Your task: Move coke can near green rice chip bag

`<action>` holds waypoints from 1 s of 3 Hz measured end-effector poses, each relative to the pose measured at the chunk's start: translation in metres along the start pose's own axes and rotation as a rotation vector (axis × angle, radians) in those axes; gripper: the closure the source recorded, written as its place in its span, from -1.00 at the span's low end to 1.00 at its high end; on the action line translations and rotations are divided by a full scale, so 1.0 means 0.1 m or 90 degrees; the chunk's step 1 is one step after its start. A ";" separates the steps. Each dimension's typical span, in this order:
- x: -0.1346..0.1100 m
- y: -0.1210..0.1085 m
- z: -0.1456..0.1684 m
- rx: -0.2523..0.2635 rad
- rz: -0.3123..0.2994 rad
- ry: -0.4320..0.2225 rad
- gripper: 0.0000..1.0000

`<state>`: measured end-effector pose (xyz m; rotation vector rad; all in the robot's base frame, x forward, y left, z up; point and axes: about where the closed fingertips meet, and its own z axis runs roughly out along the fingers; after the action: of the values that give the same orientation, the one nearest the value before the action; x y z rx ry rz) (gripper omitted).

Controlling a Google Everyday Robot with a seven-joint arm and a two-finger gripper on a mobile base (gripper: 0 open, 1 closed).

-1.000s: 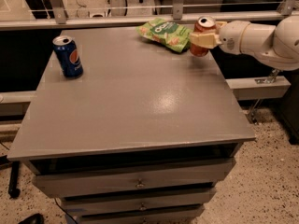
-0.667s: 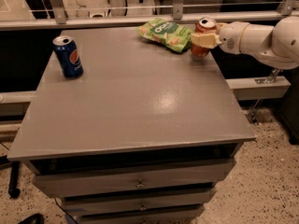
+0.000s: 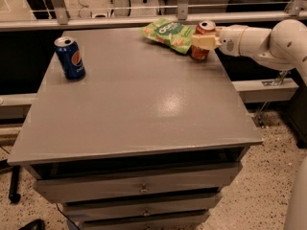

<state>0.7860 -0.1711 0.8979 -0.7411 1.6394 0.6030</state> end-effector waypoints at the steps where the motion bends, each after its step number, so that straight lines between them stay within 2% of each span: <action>1: 0.05 0.00 0.07 -0.009 0.014 0.003 0.20; 3: 0.06 0.00 0.08 -0.011 0.020 0.005 -0.72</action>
Offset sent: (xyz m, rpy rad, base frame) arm 0.0026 -0.0027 -0.0160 0.0243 0.0492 0.0018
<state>0.7901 -0.1665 0.8902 -0.7321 1.6581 0.6386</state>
